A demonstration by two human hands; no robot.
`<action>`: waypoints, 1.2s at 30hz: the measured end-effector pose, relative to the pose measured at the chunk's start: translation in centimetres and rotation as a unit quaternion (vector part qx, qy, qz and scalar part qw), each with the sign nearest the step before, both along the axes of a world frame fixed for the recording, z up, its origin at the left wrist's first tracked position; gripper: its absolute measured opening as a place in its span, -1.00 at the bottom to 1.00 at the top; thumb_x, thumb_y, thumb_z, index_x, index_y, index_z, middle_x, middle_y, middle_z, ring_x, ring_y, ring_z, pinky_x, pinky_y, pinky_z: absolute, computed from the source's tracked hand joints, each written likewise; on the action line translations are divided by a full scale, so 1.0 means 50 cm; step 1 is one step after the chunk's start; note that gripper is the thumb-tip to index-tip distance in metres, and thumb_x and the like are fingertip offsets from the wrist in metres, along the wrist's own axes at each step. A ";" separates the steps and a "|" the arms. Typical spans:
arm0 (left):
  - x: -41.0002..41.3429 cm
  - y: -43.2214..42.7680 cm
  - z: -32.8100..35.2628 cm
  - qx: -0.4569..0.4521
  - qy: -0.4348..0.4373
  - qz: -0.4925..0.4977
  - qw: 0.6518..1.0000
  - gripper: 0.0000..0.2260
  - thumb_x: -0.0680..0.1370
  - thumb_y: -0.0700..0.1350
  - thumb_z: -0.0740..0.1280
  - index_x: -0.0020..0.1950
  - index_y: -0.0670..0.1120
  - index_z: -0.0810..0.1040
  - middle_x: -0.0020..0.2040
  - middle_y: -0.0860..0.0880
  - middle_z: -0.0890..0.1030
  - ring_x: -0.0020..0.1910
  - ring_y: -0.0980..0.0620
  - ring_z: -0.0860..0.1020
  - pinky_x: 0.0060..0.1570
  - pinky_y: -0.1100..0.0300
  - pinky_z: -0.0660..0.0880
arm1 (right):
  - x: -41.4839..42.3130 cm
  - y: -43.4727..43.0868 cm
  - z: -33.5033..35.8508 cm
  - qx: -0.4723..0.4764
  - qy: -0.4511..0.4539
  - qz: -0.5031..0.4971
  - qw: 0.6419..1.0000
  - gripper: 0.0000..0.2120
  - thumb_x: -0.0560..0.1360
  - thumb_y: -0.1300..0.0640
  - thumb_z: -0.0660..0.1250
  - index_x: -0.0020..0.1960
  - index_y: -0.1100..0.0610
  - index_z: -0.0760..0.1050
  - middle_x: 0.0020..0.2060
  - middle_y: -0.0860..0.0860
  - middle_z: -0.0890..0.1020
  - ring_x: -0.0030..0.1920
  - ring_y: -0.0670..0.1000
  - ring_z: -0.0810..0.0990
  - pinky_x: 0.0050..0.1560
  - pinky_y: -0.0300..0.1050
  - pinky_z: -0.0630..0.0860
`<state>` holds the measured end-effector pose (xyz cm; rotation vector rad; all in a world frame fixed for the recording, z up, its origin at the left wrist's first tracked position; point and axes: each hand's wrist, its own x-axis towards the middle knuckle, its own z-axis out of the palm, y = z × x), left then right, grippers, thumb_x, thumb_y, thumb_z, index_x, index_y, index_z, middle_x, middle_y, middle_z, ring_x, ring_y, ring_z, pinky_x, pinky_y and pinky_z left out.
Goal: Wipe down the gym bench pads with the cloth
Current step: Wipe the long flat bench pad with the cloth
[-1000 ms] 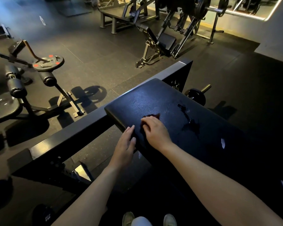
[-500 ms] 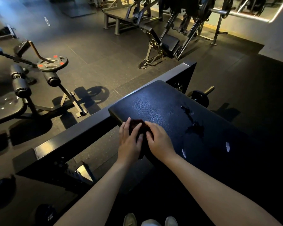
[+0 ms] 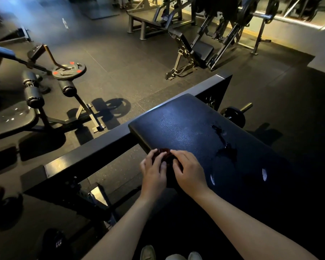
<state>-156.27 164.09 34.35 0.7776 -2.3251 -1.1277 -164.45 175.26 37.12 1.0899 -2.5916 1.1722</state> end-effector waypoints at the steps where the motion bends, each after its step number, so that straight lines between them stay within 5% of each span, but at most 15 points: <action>1: 0.005 0.000 0.000 -0.004 0.002 -0.008 1.000 -0.69 0.65 -0.16 0.27 0.37 0.06 0.56 0.49 0.06 0.31 0.34 0.08 0.15 0.38 0.25 0.09 | 0.004 0.007 -0.001 0.006 0.005 0.003 1.000 -0.71 0.56 0.17 0.32 0.27 0.05 0.57 0.15 -0.10 0.61 0.19 -0.07 0.50 0.19 -0.18 0.45; 5: -0.007 -0.049 0.009 -0.037 0.009 0.008 0.999 -0.71 0.62 -0.20 0.33 0.30 0.03 0.63 0.47 0.00 0.38 0.34 -0.04 0.26 0.38 0.36 0.04 | 0.000 0.002 -0.007 0.031 0.019 0.016 0.999 -0.69 0.55 0.15 0.33 0.28 0.09 0.58 0.18 -0.06 0.60 0.23 -0.03 0.50 0.27 -0.11 0.45; 13: -0.062 -0.032 0.017 0.021 -0.070 0.078 0.994 -0.65 0.68 0.01 0.20 0.47 0.11 0.45 0.58 0.05 0.17 0.49 -0.13 0.06 0.49 -0.02 0.08 | -0.005 -0.007 0.007 0.023 -0.014 0.003 1.000 -0.66 0.54 0.16 0.30 0.31 0.09 0.55 0.19 -0.05 0.60 0.23 -0.02 0.51 0.26 -0.04 0.48; 17: -0.011 0.048 0.004 0.008 -0.026 0.027 0.999 -0.65 0.65 0.02 0.18 0.42 0.10 0.52 0.51 0.05 0.26 0.42 -0.01 0.11 0.43 0.20 0.05 | 0.000 0.027 0.003 -0.048 -0.067 -0.013 0.996 -0.62 0.53 0.21 0.24 0.33 0.10 0.54 0.15 -0.03 0.60 0.17 -0.04 0.52 0.27 -0.19 0.42; 22: 0.013 0.083 0.002 0.015 0.022 0.020 0.999 -0.73 0.65 -0.13 0.28 0.33 0.04 0.60 0.43 0.05 0.33 0.32 0.13 0.17 0.34 0.56 -0.05 | 0.016 0.050 -0.002 -0.016 -0.050 0.012 0.999 -0.69 0.56 0.13 0.23 0.26 0.12 0.57 0.15 -0.05 0.58 0.19 -0.06 0.50 0.28 -0.21 0.39; 24: 0.004 0.055 0.013 0.004 0.030 0.042 0.999 -0.74 0.64 -0.17 0.31 0.31 0.00 0.62 0.41 0.02 0.36 0.30 0.10 0.21 0.40 0.47 0.02 | 0.013 0.048 -0.004 -0.004 -0.048 0.011 0.999 -0.69 0.56 0.11 0.23 0.25 0.12 0.57 0.15 -0.05 0.58 0.20 -0.04 0.49 0.27 -0.24 0.36; 28: -0.040 -0.026 0.030 0.040 0.008 0.126 0.991 -0.69 0.66 -0.09 0.28 0.40 -0.03 0.55 0.48 -0.09 0.34 0.44 -0.12 0.28 0.51 -0.03 0.16 | 0.014 0.045 -0.006 0.005 -0.048 0.009 0.999 -0.69 0.55 0.15 0.29 0.27 0.14 0.57 0.17 -0.02 0.60 0.22 -0.01 0.50 0.31 -0.20 0.35; 36: -0.019 0.045 0.009 0.053 -0.018 0.082 0.995 -0.67 0.69 -0.10 0.21 0.45 0.03 0.50 0.56 -0.01 0.22 0.46 -0.09 0.17 0.51 0.09 0.05 | 0.008 0.047 -0.008 0.013 -0.046 0.026 0.998 -0.66 0.55 0.13 0.30 0.31 0.14 0.56 0.16 0.02 0.62 0.23 0.04 0.49 0.30 -0.23 0.29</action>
